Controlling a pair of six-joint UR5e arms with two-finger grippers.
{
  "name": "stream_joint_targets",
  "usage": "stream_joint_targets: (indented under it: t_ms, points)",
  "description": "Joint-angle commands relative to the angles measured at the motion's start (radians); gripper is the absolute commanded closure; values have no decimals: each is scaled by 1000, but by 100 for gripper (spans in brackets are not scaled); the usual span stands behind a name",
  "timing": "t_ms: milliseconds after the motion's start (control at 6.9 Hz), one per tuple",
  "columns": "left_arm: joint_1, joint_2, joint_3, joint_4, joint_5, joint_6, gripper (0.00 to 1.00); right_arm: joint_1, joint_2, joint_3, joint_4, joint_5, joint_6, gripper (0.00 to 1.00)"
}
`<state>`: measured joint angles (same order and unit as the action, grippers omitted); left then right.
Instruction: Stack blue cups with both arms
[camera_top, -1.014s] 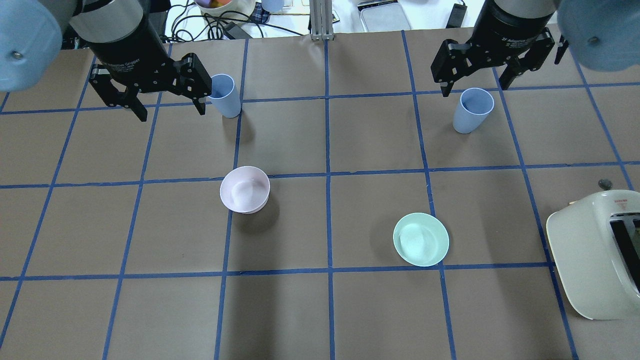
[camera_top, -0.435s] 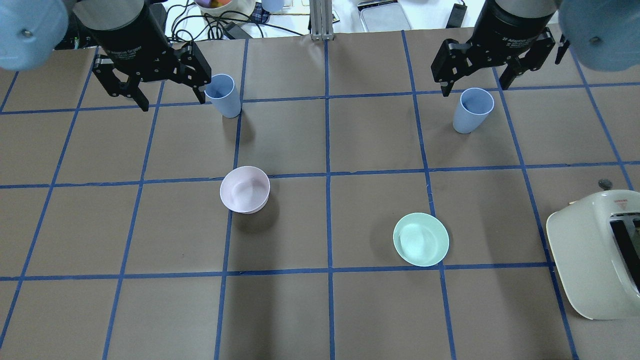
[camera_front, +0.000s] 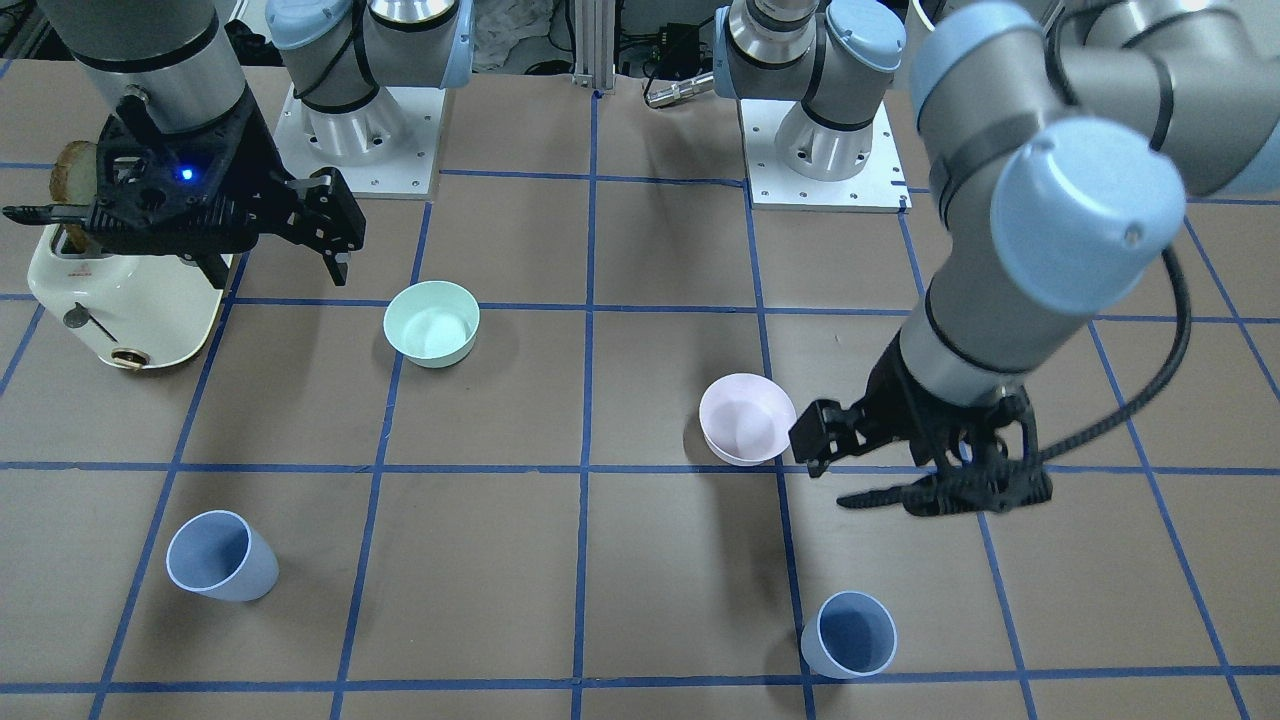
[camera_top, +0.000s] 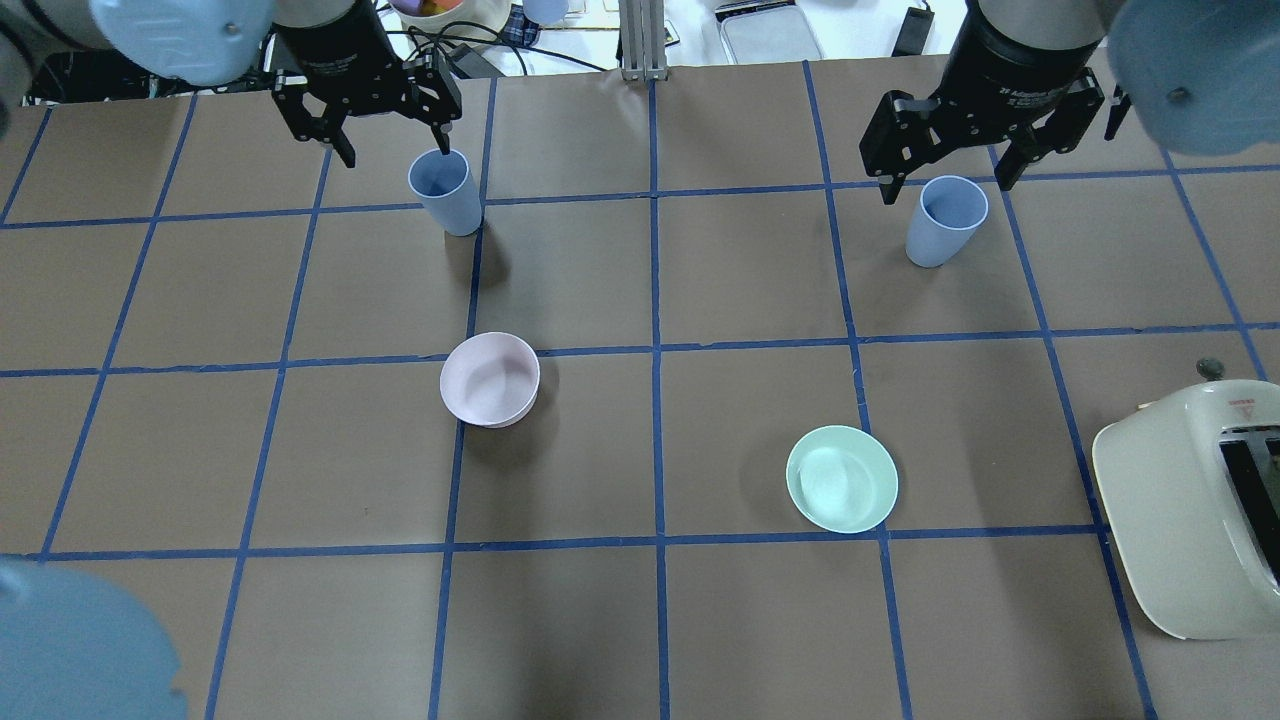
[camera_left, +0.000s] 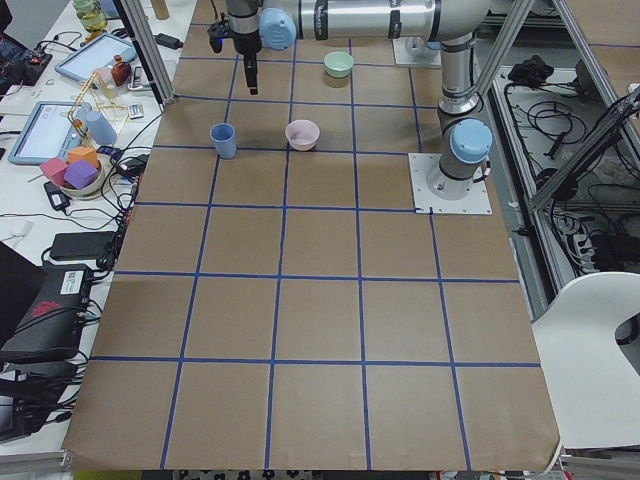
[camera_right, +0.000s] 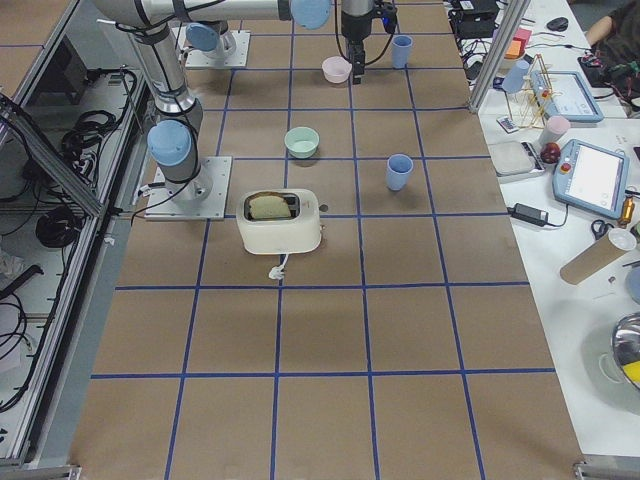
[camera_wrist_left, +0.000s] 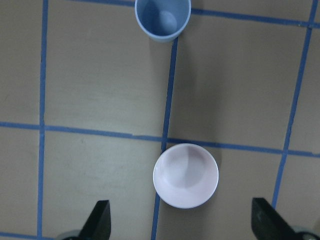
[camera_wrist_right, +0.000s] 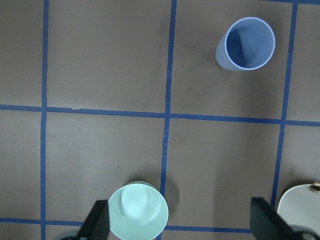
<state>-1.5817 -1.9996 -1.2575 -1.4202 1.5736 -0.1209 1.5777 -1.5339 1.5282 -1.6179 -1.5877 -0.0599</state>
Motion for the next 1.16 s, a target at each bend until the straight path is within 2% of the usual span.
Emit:
stream_joint_targets:
  t_ms: [0,145,290,725,870,1014]
  points:
    - [0,-204,35,229,2,6,0,-21,3,3,-3,6,-3,0]
    - [-3,-234,33,233,5,7,0,-43,6,-3,-5,6,-6,0]
    - [-4,-238,26,225,9,6,20,-74,14,-5,-8,8,-14,0]
    - [-9,-269,32,244,9,0,89,-126,79,-3,-29,-5,-26,0]
    - [-14,-269,32,247,9,-5,100,-168,134,-8,-68,-9,-41,0]
    - [-38,-257,32,257,11,-11,100,-221,177,-11,-150,-12,-99,0]
